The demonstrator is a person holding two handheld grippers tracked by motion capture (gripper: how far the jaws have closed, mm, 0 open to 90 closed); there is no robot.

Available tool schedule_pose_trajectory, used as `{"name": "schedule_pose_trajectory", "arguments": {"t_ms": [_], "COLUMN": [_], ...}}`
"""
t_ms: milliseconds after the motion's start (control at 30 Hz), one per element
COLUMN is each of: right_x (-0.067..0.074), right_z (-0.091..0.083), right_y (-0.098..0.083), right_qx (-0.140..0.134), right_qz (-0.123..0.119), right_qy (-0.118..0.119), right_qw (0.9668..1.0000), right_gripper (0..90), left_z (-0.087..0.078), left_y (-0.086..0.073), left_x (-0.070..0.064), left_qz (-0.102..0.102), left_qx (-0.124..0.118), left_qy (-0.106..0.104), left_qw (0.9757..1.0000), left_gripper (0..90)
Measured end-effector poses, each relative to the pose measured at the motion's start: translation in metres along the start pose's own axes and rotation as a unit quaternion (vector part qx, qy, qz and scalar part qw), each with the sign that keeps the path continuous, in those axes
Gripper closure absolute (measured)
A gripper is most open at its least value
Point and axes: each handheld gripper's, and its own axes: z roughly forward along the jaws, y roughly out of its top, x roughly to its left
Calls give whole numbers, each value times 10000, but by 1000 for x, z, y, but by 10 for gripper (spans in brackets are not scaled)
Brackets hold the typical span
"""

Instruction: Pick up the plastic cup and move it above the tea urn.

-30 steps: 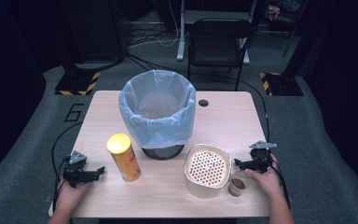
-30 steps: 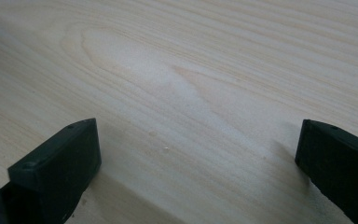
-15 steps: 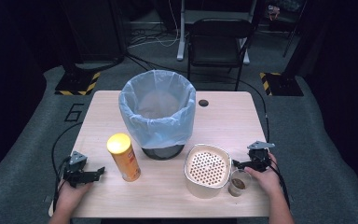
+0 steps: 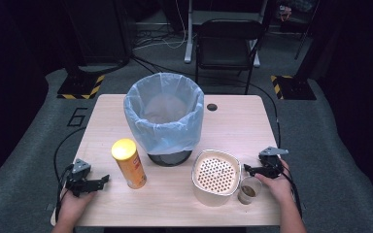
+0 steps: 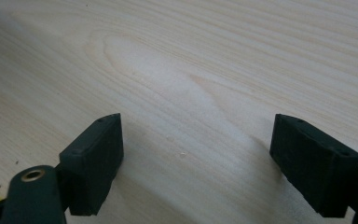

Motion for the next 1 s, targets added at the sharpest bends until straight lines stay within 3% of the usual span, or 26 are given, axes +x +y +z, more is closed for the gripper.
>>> {"name": "schedule_pose_trajectory", "arguments": {"t_ms": [67,100,167,433,567,700,767,867,1000], "right_x": [0,2,3,4,13,23,25,34,46], "right_z": [-1,-6,-11,-35,-61,-84,-87,-97,-105], "right_y": [0,1,2,13,23,33,34,35,32], "right_qx": [9,44,-48,-141,-242,-425,-424,-484,-431], "right_qz": [-17,113,210,421,500,433,456,353,190], "right_qy": [21,-75,-94,-217,-271,-111,-86,71,124], "right_qw": [10000,9999,9997,9988,9981,9981,9980,9982,9988], "right_gripper": [236,303,340,375,390,377,367,349,338], "left_z": [1,1,1,1,1,2,0,2,1], "left_y": [0,-1,-1,0,0,0,1,1,1], "left_x": [0,-1,-1,0,0,0,0,0,0], "left_qz": [-10,-23,-25,0,-12,2,12,5,12], "left_qx": [-35,-72,-66,-47,-15,-58,55,-59,-3], "left_qy": [15,21,22,-7,-23,-6,-46,8,-11], "left_qw": [10000,10000,10000,10000,10000,10000,10000,10000,10000], "left_gripper": [117,117,117,117,117,117,117,117,117]}}
